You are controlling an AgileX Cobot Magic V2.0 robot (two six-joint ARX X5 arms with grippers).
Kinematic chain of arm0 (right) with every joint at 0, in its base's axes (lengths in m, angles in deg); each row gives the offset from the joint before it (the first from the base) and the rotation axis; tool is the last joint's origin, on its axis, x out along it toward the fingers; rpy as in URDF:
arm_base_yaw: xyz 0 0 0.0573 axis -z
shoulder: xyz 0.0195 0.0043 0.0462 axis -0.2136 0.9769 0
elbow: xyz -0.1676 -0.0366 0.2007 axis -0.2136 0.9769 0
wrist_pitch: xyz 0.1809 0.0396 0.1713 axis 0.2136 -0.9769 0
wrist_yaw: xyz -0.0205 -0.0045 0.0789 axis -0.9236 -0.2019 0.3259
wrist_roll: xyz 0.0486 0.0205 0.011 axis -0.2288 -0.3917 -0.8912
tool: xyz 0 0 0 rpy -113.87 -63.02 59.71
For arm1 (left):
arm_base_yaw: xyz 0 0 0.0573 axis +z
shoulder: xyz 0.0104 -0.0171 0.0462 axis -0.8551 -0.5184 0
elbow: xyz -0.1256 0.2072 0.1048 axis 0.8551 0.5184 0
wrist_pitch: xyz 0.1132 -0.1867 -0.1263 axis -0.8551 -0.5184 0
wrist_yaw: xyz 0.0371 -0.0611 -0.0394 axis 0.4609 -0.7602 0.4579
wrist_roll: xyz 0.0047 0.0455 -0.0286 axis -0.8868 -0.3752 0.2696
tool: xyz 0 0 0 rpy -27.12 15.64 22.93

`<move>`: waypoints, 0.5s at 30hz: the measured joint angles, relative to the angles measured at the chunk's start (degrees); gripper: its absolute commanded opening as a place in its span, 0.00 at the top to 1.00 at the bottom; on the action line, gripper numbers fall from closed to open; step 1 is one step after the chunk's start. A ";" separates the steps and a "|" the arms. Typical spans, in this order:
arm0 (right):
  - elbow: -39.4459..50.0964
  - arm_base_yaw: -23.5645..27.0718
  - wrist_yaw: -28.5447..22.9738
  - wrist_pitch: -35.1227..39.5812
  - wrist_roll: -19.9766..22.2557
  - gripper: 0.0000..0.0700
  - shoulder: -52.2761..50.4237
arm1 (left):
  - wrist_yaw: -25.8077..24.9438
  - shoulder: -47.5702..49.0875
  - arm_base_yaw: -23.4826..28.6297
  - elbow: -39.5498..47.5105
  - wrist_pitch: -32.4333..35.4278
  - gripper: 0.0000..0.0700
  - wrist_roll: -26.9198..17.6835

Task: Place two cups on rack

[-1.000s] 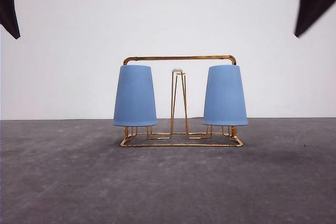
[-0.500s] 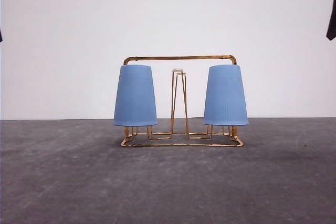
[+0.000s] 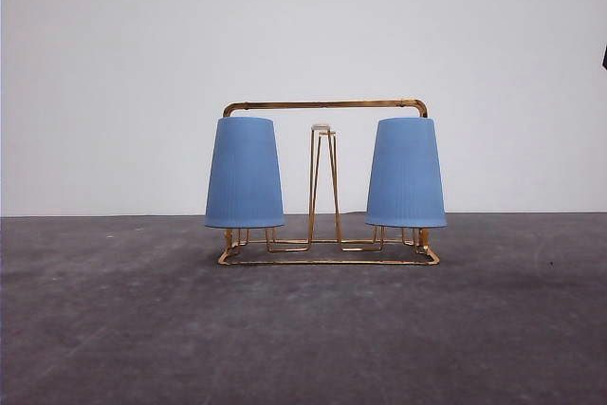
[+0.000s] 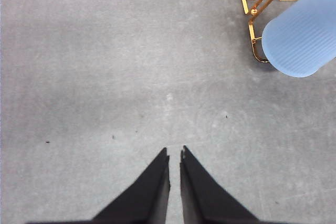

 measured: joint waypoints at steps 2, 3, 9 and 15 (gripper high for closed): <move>0.00 0.00 0.00 0.00 0.00 0.98 0.00 | 0.01 0.02 0.00 0.00 0.00 0.98 0.00; 0.00 0.02 0.00 0.02 0.00 0.98 0.00 | 0.15 0.23 0.05 0.02 -0.07 0.98 -0.02; 0.00 0.02 0.00 0.05 0.00 0.98 0.00 | 1.21 9.71 1.08 3.55 3.04 0.98 -2.23; 0.00 0.04 0.00 0.07 0.00 0.98 0.00 | 1.24 28.31 4.91 21.89 19.47 0.98 -0.58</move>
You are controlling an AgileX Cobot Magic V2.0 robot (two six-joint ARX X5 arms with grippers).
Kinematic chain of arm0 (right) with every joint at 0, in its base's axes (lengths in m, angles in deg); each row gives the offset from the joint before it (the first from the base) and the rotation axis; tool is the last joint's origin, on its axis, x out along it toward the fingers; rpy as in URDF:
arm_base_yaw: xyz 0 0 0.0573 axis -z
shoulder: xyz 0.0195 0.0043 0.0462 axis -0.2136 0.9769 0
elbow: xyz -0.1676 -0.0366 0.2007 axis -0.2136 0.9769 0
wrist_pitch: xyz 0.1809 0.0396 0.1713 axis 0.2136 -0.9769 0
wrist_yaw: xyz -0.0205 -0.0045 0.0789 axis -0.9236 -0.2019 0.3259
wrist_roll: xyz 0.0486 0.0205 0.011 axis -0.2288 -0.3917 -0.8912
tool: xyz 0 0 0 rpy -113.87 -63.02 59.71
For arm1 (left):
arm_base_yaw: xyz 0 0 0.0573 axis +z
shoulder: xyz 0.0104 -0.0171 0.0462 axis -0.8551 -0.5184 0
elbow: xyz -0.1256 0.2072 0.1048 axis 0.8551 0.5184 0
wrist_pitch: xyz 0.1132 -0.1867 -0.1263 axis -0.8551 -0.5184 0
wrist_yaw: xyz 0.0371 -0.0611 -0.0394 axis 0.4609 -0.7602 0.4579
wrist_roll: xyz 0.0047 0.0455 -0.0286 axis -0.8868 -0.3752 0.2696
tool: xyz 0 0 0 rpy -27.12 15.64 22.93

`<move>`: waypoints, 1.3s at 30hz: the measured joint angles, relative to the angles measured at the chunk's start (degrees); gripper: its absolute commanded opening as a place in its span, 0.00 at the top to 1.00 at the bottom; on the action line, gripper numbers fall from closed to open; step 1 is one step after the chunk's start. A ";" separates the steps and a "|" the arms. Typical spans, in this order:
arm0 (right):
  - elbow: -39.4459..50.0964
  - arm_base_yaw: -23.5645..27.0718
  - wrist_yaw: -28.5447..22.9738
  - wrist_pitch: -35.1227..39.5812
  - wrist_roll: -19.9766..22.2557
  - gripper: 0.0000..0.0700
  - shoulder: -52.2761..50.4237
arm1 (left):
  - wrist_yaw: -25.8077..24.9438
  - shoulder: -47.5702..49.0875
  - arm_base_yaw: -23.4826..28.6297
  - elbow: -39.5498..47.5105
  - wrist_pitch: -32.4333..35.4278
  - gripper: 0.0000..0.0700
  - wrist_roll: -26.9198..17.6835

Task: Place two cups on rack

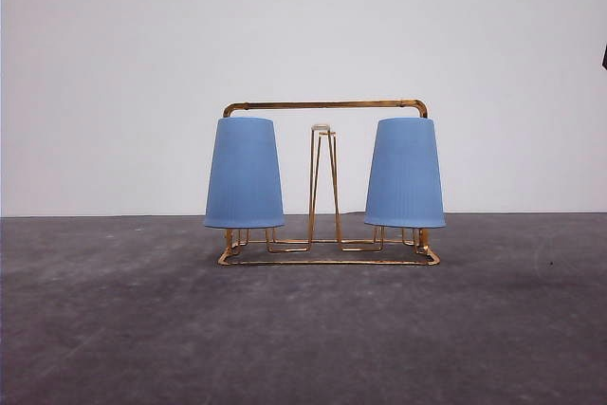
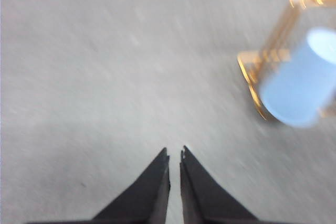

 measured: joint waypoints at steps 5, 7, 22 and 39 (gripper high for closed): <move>0.00 0.00 0.00 0.00 0.00 0.98 0.00 | -0.01 17.66 2.89 17.54 10.51 0.98 3.89; 0.00 0.00 0.00 0.00 0.00 0.98 0.00 | -0.12 24.47 3.34 23.85 14.81 0.98 4.93; 0.00 0.00 -0.02 0.33 0.00 0.98 0.00 | 1.56 36.54 3.16 39.61 20.43 0.98 1.51; 0.00 0.02 -0.02 0.38 0.00 0.98 0.00 | 3.40 36.52 2.87 39.63 20.32 0.98 0.99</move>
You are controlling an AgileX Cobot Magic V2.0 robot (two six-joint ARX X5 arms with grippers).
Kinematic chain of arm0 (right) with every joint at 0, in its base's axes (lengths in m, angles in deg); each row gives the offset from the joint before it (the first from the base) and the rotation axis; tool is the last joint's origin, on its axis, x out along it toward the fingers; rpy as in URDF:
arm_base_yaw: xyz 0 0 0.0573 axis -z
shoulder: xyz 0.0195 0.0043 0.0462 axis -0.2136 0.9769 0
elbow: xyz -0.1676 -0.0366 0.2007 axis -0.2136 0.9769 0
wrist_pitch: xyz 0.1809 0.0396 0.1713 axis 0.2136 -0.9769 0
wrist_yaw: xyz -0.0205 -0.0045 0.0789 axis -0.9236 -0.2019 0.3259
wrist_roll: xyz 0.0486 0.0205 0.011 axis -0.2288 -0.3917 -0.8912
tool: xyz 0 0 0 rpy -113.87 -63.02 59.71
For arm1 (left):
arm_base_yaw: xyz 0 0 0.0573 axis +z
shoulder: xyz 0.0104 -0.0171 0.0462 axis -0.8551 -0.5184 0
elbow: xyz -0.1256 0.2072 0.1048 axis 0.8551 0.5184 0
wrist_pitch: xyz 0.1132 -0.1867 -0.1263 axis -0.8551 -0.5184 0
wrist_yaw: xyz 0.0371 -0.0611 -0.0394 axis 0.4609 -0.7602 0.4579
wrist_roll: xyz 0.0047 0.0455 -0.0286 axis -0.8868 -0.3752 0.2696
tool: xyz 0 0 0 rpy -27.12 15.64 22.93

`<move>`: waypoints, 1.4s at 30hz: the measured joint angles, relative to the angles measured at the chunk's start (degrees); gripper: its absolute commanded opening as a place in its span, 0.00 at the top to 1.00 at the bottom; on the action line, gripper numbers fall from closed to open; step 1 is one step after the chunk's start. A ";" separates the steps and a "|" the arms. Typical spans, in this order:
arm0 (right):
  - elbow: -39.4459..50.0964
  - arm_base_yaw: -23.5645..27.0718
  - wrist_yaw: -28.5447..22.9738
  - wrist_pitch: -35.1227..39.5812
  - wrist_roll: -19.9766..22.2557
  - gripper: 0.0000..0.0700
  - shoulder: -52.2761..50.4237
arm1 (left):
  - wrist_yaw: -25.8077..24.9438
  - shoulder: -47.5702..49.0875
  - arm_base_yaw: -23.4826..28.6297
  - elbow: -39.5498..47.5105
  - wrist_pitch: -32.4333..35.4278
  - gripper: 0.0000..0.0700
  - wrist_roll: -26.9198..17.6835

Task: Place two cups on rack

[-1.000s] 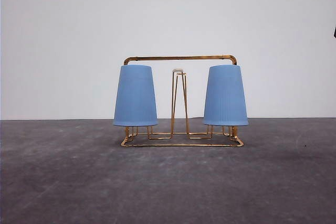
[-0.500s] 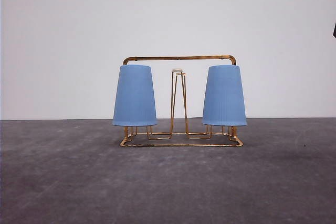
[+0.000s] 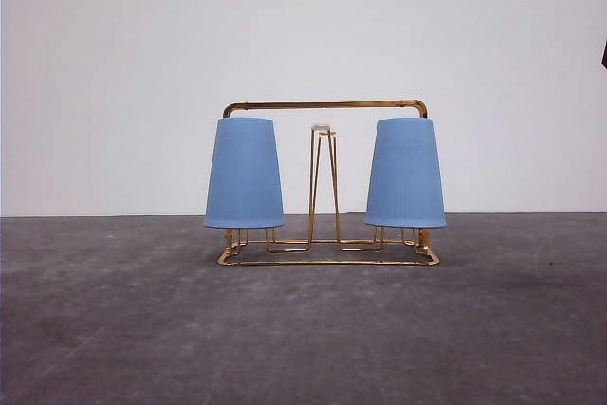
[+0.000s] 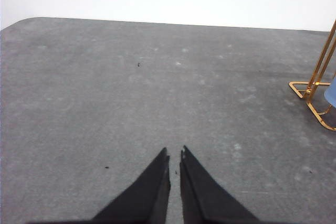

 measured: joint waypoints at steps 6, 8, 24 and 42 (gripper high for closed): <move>0.00 0.00 0.00 -0.01 0.00 0.98 0.00 | 0.00 0.00 0.00 0.00 0.00 0.98 0.00; 0.00 -0.02 0.00 0.01 0.00 0.98 0.00 | 0.00 0.00 0.00 0.00 0.00 0.98 0.00; 28.08 14.92 -0.22 17.94 3.07 0.98 -31.54 | 0.00 0.00 0.00 0.00 0.00 0.98 0.00; 45.20 13.49 0.25 22.29 3.67 0.98 -50.46 | 0.04 -0.02 0.00 0.00 0.00 0.98 0.02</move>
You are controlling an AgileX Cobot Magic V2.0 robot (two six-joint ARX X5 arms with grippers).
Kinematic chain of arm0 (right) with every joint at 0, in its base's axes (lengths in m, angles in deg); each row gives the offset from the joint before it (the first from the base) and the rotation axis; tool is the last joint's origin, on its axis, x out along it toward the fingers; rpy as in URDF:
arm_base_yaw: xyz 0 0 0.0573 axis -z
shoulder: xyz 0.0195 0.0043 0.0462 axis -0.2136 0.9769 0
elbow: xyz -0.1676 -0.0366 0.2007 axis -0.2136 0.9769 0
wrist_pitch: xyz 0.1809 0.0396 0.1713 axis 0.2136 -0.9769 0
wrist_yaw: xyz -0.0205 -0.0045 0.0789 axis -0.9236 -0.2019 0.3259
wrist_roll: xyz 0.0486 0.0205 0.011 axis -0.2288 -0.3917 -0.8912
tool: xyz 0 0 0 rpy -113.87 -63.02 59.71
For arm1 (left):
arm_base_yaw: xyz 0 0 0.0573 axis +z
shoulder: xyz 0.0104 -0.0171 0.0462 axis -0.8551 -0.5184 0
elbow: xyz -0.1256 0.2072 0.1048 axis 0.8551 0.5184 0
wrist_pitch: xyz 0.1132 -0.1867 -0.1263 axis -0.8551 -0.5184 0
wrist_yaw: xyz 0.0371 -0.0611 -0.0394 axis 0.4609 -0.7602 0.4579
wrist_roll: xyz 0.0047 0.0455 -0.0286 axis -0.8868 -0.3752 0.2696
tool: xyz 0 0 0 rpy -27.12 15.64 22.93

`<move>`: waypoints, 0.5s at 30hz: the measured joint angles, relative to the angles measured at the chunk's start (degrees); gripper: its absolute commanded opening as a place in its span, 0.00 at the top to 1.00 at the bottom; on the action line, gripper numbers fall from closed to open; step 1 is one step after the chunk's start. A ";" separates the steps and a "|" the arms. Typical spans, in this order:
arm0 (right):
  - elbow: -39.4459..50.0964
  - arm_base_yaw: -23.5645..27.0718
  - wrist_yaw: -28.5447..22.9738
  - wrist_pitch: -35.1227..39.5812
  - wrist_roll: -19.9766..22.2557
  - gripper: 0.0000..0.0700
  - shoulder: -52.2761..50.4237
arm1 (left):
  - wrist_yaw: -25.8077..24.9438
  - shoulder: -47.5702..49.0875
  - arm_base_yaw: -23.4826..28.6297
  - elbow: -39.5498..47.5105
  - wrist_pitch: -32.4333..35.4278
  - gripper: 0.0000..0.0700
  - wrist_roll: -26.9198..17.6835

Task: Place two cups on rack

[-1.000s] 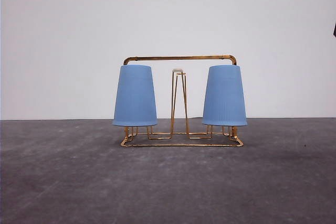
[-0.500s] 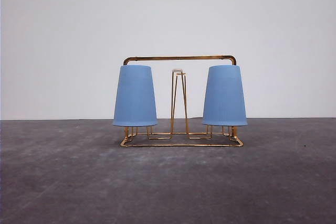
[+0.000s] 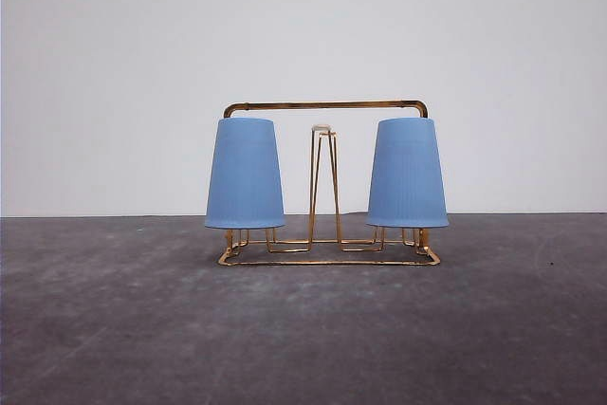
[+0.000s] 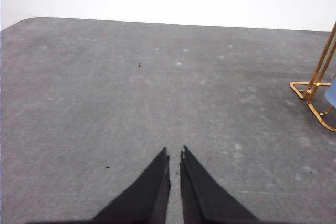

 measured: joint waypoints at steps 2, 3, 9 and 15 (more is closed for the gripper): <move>0.00 -0.16 0.76 0.00 0.07 0.98 -0.30 | 0.00 0.00 0.00 0.00 0.00 0.98 0.00; 0.00 -0.16 0.90 -0.03 0.11 0.98 -0.26 | -0.02 0.00 0.00 0.00 0.00 0.98 0.00; 0.00 -0.13 1.09 0.06 0.29 0.98 -0.27 | 0.00 0.00 0.00 0.00 0.00 0.98 0.00; 0.11 -0.13 1.09 0.42 0.29 0.98 -0.27 | 0.00 0.00 0.00 0.00 0.00 0.98 0.00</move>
